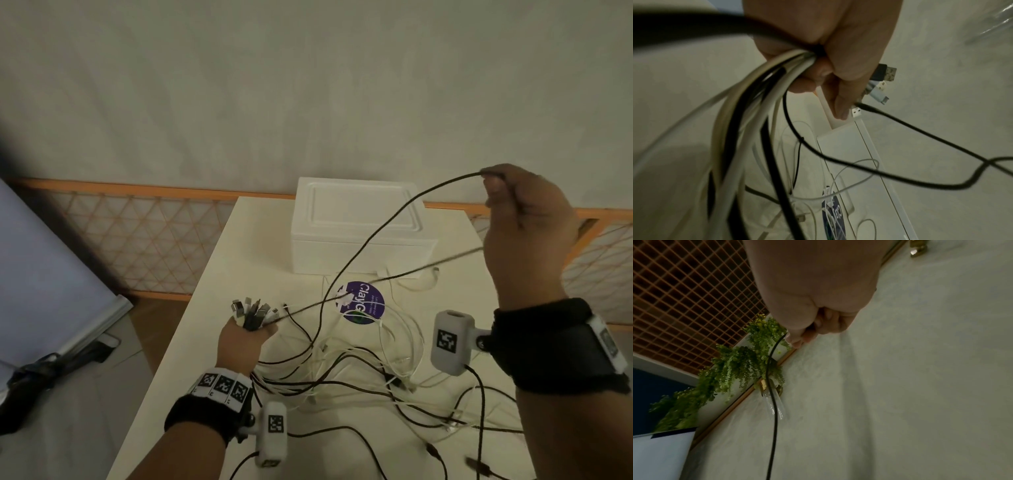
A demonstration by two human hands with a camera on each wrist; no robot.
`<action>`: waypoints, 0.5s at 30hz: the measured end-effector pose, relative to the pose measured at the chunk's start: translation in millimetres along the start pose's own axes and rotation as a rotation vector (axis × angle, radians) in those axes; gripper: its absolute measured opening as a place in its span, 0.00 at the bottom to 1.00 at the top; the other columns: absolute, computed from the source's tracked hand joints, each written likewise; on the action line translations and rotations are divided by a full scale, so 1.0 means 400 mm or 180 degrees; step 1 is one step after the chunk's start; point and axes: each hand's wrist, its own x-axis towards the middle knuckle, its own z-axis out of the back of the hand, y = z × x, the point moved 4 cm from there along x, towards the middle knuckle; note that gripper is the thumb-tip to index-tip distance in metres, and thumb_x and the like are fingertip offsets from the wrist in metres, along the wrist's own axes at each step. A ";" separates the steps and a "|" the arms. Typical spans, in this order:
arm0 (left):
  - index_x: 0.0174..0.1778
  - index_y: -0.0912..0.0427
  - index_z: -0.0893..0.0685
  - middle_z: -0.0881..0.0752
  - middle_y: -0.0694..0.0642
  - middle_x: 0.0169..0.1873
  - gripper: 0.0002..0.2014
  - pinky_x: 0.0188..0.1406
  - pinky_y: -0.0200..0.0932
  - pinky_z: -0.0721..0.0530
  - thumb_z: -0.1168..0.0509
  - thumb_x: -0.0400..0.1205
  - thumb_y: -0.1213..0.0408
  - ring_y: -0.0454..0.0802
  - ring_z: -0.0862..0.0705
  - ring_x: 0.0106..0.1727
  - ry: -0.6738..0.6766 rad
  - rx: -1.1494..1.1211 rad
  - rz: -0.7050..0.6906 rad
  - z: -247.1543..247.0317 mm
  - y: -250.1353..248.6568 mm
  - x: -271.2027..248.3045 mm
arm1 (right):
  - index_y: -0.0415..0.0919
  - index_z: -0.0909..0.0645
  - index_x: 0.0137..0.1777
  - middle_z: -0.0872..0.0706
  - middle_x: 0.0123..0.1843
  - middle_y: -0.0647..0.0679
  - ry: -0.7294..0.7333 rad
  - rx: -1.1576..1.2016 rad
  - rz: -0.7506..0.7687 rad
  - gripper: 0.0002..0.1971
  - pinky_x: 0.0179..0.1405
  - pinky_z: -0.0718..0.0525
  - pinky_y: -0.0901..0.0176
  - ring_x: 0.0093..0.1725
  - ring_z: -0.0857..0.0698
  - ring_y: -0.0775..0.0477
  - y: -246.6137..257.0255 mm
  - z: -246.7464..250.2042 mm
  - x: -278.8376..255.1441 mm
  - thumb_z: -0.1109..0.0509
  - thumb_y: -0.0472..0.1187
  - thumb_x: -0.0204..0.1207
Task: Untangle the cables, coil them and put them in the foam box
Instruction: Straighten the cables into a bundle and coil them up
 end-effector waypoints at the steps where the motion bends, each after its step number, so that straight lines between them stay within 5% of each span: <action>1: 0.46 0.59 0.16 0.15 0.59 0.35 0.13 0.51 0.56 0.17 0.22 0.70 0.66 0.60 0.16 0.40 -0.0085 0.0010 0.0109 0.008 0.008 0.004 | 0.38 0.14 0.55 0.15 0.42 0.56 -0.0081 -0.0175 0.0135 0.12 0.50 0.25 0.72 0.43 0.21 0.63 0.001 0.019 0.009 0.38 0.41 0.83; 4: 0.49 0.63 0.13 0.10 0.63 0.40 0.14 0.43 0.53 0.16 0.22 0.71 0.61 0.63 0.14 0.39 -0.0263 -0.0317 0.0498 0.039 0.040 0.008 | 0.40 0.14 0.57 0.14 0.45 0.38 -0.0207 -0.0846 0.0332 0.16 0.49 0.23 0.56 0.47 0.18 0.43 -0.013 0.084 0.036 0.40 0.48 0.84; 7: 0.45 0.60 0.12 0.08 0.57 0.36 0.09 0.28 0.43 0.24 0.25 0.75 0.58 0.48 0.25 0.22 -0.0125 -0.0984 0.0711 0.044 0.035 -0.012 | 0.46 0.14 0.58 0.16 0.53 0.42 0.0070 -0.1603 0.0072 0.17 0.53 0.20 0.40 0.54 0.20 0.39 -0.059 0.125 0.038 0.39 0.50 0.78; 11: 0.43 0.60 0.16 0.10 0.63 0.32 0.11 0.28 0.45 0.26 0.29 0.79 0.55 0.46 0.26 0.17 0.0141 -0.1462 0.0441 0.029 -0.032 -0.055 | 0.46 0.16 0.63 0.21 0.68 0.44 0.0526 -0.2416 -0.0109 0.27 0.68 0.31 0.33 0.66 0.25 0.34 -0.049 0.086 -0.022 0.37 0.47 0.61; 13: 0.41 0.61 0.16 0.12 0.62 0.27 0.08 0.27 0.44 0.25 0.30 0.80 0.59 0.48 0.23 0.20 0.0313 -0.1550 0.0271 0.014 -0.077 -0.085 | 0.43 0.18 0.67 0.24 0.73 0.42 0.1300 -0.1538 -0.0053 0.28 0.72 0.31 0.38 0.72 0.27 0.37 0.011 -0.004 -0.089 0.33 0.44 0.63; 15: 0.33 0.60 0.17 0.18 0.58 0.20 0.09 0.31 0.45 0.25 0.31 0.80 0.67 0.49 0.24 0.22 0.0643 -0.1634 0.0029 -0.011 -0.123 -0.124 | 0.44 0.29 0.76 0.32 0.78 0.48 0.2885 -0.0342 -0.0702 0.34 0.78 0.33 0.47 0.78 0.34 0.45 0.077 -0.129 -0.209 0.27 0.36 0.66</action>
